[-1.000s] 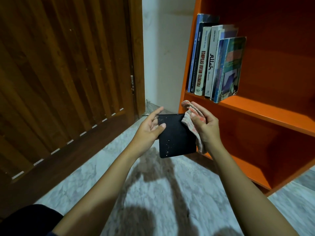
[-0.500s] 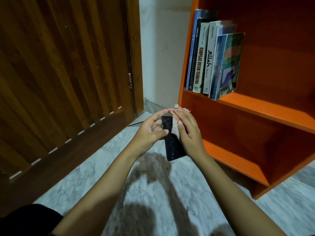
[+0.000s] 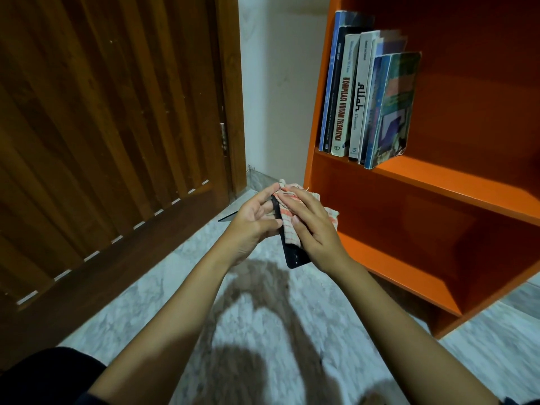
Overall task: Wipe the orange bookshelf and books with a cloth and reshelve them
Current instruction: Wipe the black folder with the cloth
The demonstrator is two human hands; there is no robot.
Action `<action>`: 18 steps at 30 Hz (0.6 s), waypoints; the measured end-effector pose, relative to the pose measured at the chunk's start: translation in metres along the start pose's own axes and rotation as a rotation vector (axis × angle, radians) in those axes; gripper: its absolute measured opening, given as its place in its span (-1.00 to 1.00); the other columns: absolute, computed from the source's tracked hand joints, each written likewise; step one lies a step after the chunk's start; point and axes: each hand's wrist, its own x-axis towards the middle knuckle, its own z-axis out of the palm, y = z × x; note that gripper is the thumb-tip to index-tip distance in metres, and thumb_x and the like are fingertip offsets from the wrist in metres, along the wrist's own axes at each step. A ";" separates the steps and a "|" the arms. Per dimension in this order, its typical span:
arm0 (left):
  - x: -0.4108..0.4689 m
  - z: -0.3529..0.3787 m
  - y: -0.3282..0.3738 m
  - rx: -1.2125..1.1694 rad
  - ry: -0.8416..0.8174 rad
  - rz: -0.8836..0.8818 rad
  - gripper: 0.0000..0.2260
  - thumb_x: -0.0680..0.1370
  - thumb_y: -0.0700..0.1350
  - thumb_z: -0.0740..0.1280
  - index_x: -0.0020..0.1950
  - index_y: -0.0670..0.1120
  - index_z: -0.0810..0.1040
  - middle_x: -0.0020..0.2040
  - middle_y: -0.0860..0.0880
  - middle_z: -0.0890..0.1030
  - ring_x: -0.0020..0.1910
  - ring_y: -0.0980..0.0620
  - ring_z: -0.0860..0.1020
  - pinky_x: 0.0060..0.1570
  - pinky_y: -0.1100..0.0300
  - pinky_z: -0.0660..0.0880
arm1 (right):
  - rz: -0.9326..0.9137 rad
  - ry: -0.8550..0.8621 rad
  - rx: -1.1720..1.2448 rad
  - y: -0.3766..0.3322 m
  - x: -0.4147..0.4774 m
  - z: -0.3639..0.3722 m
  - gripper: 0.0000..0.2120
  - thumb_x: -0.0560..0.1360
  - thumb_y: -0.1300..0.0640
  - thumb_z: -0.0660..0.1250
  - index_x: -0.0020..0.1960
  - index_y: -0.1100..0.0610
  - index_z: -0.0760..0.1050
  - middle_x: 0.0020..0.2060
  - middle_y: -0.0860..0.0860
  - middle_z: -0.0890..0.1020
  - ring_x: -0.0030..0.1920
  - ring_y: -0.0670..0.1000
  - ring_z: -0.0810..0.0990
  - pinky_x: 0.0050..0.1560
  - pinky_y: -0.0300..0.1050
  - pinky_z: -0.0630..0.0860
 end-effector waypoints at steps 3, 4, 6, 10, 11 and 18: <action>0.000 0.001 0.001 -0.036 0.002 -0.003 -0.39 0.37 -0.36 0.27 0.40 -0.07 0.29 0.19 -0.07 0.57 0.10 0.06 0.60 -0.06 0.21 0.56 | -0.035 -0.043 -0.021 0.002 0.003 -0.003 -0.61 0.62 0.08 0.06 0.43 0.01 0.32 0.43 -0.06 0.29 0.47 -0.03 0.19 0.44 0.13 0.18; 0.000 0.001 0.002 -0.048 0.005 -0.005 -0.41 0.37 -0.36 0.26 0.38 -0.05 0.31 0.17 -0.05 0.57 0.09 0.07 0.60 -0.07 0.22 0.56 | -0.044 -0.058 -0.026 0.003 0.003 -0.004 -0.62 0.62 0.08 0.07 0.43 0.02 0.32 0.43 -0.05 0.29 0.47 -0.03 0.19 0.44 0.11 0.17; -0.001 0.000 0.002 -0.066 0.015 -0.013 -0.43 0.36 -0.37 0.26 0.34 -0.03 0.34 0.16 -0.03 0.59 0.08 0.08 0.61 -0.08 0.22 0.56 | -0.055 -0.084 -0.022 0.002 0.005 -0.005 -0.62 0.61 0.08 0.07 0.42 0.02 0.33 0.43 -0.06 0.29 0.47 -0.05 0.19 0.45 0.06 0.17; -0.002 -0.002 0.002 -0.114 0.040 -0.017 -0.37 0.38 -0.40 0.25 0.45 -0.14 0.26 0.28 -0.12 0.52 0.16 0.00 0.57 -0.01 0.18 0.57 | -0.091 -0.130 -0.033 0.000 0.007 -0.010 -0.64 0.62 0.15 0.11 0.39 0.02 0.36 0.41 -0.09 0.30 0.46 -0.07 0.21 0.44 0.01 0.17; -0.002 -0.003 0.003 -0.134 0.056 -0.015 -0.37 0.40 -0.42 0.24 0.46 -0.16 0.24 0.31 -0.13 0.50 0.17 -0.01 0.57 0.02 0.16 0.57 | -0.097 -0.142 -0.041 -0.001 0.008 -0.011 -0.64 0.61 0.18 0.12 0.39 0.02 0.38 0.41 -0.08 0.31 0.45 -0.07 0.22 0.43 0.01 0.17; -0.001 -0.008 0.010 -0.230 0.163 0.023 -0.42 0.50 -0.53 0.10 0.48 -0.18 0.19 0.33 -0.25 0.46 0.22 -0.17 0.53 0.16 0.03 0.50 | -0.158 -0.175 -0.103 0.001 0.000 -0.013 -0.63 0.60 0.17 0.12 0.38 0.01 0.38 0.40 -0.11 0.32 0.44 -0.10 0.22 0.43 -0.10 0.16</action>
